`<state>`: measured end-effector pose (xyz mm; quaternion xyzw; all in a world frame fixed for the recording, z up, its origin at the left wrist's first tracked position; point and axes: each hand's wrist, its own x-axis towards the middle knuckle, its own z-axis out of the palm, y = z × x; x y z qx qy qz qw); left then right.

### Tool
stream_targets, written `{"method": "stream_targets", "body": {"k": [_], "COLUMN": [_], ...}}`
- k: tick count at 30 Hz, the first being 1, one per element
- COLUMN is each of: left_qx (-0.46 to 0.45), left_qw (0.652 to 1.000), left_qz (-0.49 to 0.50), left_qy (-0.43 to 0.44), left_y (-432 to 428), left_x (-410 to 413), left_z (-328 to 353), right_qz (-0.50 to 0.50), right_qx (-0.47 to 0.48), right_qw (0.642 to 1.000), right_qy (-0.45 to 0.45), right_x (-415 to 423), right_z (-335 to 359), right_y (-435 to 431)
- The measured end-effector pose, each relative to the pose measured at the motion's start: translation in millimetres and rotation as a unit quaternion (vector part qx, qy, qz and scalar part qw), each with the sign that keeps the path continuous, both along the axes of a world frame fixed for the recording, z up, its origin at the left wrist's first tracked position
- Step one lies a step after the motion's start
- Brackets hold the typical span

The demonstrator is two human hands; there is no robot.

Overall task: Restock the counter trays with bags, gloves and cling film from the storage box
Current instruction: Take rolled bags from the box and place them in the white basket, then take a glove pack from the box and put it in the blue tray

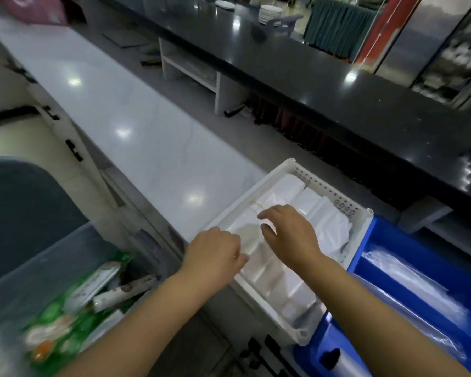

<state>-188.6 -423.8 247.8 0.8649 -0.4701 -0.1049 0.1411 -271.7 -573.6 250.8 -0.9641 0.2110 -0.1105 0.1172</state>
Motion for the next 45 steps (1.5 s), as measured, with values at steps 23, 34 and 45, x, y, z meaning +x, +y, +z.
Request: {"method": "stream_targets", "body": {"k": [23, 34, 45], "left_qx": [0.048, 0.129, 0.14], "left_qw": [0.926, 0.897, 0.881], "left_qz": [0.375, 0.407, 0.428], "left_qy": [0.025, 0.111, 0.143], "left_y": [433, 434, 401], "left_x": [184, 187, 201], "left_z": [-90, -176, -250], "right_qz": [0.268, 0.156, -0.316], "right_qx": [-0.063, 0.147, 0.529], "right_qw": [0.94, 0.914, 0.737], "right_qy": [0.204, 0.344, 0.277], "right_x": [204, 257, 335], "right_z": [-100, -250, -377], "right_y": [308, 294, 314]}}
